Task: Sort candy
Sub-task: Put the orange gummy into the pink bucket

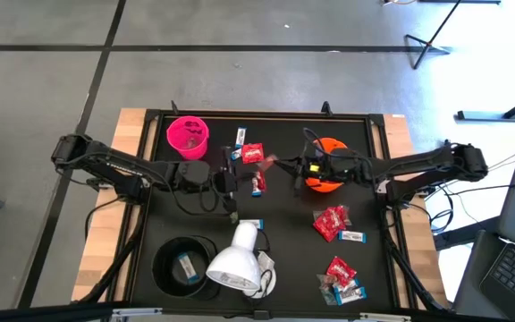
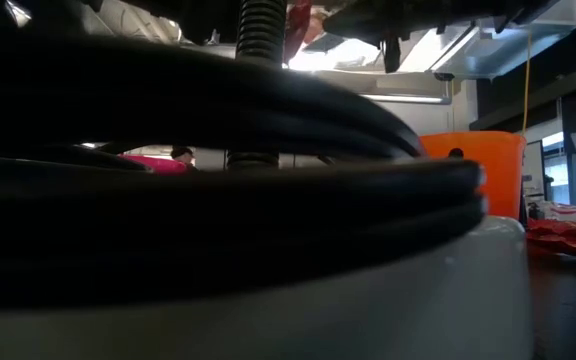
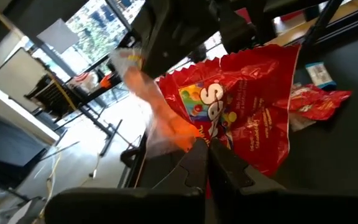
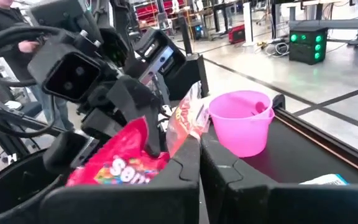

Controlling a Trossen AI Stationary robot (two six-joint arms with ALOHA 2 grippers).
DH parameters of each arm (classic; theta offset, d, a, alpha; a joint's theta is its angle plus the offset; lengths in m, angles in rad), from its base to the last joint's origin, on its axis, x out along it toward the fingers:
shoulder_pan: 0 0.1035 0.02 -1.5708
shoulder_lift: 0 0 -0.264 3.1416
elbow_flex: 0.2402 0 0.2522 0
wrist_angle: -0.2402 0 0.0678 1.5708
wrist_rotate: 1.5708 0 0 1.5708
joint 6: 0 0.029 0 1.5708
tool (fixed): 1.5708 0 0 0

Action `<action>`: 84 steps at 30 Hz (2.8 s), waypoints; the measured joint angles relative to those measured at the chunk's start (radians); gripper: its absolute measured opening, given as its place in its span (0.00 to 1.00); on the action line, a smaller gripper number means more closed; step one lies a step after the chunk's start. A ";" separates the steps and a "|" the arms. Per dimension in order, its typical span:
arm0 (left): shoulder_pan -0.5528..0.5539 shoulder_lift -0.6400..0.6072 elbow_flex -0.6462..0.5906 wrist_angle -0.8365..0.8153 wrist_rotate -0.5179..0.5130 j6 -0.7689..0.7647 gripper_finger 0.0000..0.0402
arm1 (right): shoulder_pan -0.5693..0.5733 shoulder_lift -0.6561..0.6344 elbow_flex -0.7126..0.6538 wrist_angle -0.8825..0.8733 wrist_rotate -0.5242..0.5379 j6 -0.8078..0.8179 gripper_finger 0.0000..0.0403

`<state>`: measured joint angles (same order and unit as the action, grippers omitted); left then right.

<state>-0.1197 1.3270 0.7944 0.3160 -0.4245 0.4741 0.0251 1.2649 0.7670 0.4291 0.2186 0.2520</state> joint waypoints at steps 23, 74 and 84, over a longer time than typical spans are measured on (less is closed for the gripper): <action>0.041 -0.118 0.000 -0.002 -0.058 -0.020 0.00 | 0.000 -0.007 0.000 -0.172 0.007 0.031 0.00; 0.192 -0.125 0.272 -0.205 0.263 -0.161 0.00 | 0.002 -0.384 -0.007 -0.366 -0.001 -0.015 0.00; 0.203 -0.125 0.341 -0.337 0.239 -0.170 0.00 | 0.000 -0.158 -0.012 -0.237 -0.002 -0.001 0.00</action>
<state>0.0834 1.2022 1.1349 -0.0211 -0.1856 0.3041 0.0255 1.1070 0.7555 0.1917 0.2169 0.2511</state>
